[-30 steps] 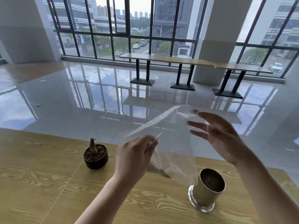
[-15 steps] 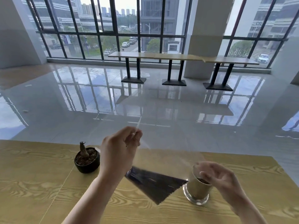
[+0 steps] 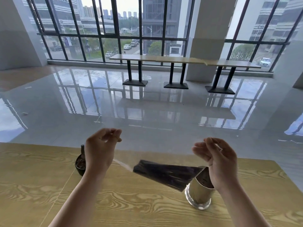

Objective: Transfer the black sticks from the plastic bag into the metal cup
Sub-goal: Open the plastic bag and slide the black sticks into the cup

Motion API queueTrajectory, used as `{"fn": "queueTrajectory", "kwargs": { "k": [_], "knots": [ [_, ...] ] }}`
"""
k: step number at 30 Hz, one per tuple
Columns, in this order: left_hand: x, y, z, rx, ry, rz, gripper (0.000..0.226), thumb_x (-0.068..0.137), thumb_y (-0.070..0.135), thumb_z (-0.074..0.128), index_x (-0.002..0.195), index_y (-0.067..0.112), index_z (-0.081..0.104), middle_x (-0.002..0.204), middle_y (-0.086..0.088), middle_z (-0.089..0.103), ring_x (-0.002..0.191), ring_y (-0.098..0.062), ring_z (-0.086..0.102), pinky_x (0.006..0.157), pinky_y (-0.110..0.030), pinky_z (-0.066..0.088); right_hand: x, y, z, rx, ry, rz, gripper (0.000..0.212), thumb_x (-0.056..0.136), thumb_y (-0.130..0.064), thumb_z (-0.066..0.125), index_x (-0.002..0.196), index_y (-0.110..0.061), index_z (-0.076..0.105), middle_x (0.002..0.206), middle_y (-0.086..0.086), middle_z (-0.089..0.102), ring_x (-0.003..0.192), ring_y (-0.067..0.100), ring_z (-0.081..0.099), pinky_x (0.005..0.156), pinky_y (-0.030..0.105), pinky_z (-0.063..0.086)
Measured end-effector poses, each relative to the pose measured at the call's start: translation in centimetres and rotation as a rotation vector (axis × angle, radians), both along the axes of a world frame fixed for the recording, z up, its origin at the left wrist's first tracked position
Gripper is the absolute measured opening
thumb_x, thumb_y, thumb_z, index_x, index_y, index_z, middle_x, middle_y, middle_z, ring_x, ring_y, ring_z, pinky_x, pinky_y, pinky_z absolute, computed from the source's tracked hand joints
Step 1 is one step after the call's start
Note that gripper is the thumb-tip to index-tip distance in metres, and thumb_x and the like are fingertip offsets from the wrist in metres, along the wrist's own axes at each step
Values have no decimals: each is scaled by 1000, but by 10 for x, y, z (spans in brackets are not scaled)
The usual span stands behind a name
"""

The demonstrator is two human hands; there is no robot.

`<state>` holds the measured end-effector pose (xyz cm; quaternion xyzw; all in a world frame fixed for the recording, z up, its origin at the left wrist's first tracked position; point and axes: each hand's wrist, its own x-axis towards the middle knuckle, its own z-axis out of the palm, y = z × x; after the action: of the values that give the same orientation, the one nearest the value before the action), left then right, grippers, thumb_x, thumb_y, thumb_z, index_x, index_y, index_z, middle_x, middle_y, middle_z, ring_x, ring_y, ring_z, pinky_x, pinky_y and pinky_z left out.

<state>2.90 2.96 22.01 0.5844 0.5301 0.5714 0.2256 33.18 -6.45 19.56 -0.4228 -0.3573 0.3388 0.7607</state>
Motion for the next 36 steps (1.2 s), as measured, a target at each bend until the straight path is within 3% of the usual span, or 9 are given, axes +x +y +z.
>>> {"fn": "queueTrajectory", "kwargs": {
  "k": [5, 8, 12, 16, 21, 23, 27, 30, 36],
  "knots": [
    [-19, -3, -8, 133, -16, 215, 44, 82, 44, 78, 121, 35, 60, 112, 11, 65, 106, -5, 60, 91, -32, 49, -17, 16, 39, 73, -54, -15, 9, 90, -22, 69, 89, -15, 75, 83, 15, 77, 72, 30, 76, 74, 44, 63],
    [-10, -42, -55, 81, -394, 304, 66, 65, 74, 75, 118, 42, 52, 114, -5, 58, 100, -3, 59, 84, -18, 49, -21, 22, 63, 115, -30, 24, 14, 89, -28, 72, 91, -15, 74, 86, 14, 77, 75, 30, 77, 77, 45, 61],
    [51, -63, -96, -591, -973, -423, 139, 33, 83, 80, 148, 20, 33, 137, -16, 56, 126, -33, 55, 113, -51, 37, -28, 26, 85, 127, -56, 66, 14, 90, -28, 72, 94, -14, 74, 87, 11, 78, 79, 29, 77, 79, 45, 61],
    [78, -36, -86, -563, -1283, -862, 90, 61, 58, 88, 136, 19, 57, 140, -15, 60, 134, -31, 52, 116, -48, 31, -30, 29, 90, 40, -54, 124, 14, 92, -25, 67, 93, -12, 73, 90, 14, 78, 84, 32, 77, 82, 49, 61],
    [97, -20, -78, -570, -1428, -826, 41, 62, 25, 94, 97, 18, 75, 107, -10, 73, 104, -27, 71, 88, -41, 56, -16, 17, 87, -27, -234, 225, 55, 82, -47, 73, 124, -13, 61, 116, 13, 74, 106, 31, 72, 94, 43, 57],
    [102, -18, -75, -580, -1488, -774, 38, 62, 20, 94, 93, 18, 73, 98, -9, 74, 96, -26, 73, 84, -42, 59, -8, 5, 71, -63, -404, 183, 69, 80, -58, 72, 133, -18, 55, 123, 1, 73, 112, 21, 71, 95, 35, 55],
    [111, -16, -70, -640, -1421, -668, 45, 80, 20, 76, 122, 14, 59, 110, -12, 69, 105, -27, 71, 88, -46, 54, -10, -11, 27, -213, -588, 81, 33, 81, -39, 73, 108, -21, 75, 105, -6, 79, 102, 14, 73, 92, 38, 59],
    [116, -21, -69, -594, -1406, -813, 48, 76, 22, 82, 119, 20, 60, 110, -11, 68, 106, -28, 69, 90, -49, 53, -6, -17, 7, -236, -516, -23, 19, 76, -35, 72, 85, -21, 81, 90, 0, 80, 90, 19, 76, 87, 43, 60],
    [133, -25, -71, -615, -1441, -962, 51, 65, 16, 91, 108, 18, 65, 104, -9, 70, 99, -27, 68, 96, -46, 49, 19, -33, 4, -188, -286, -114, 22, 83, -32, 69, 89, -14, 78, 91, 9, 79, 87, 27, 76, 76, 32, 63]
  ]
}}
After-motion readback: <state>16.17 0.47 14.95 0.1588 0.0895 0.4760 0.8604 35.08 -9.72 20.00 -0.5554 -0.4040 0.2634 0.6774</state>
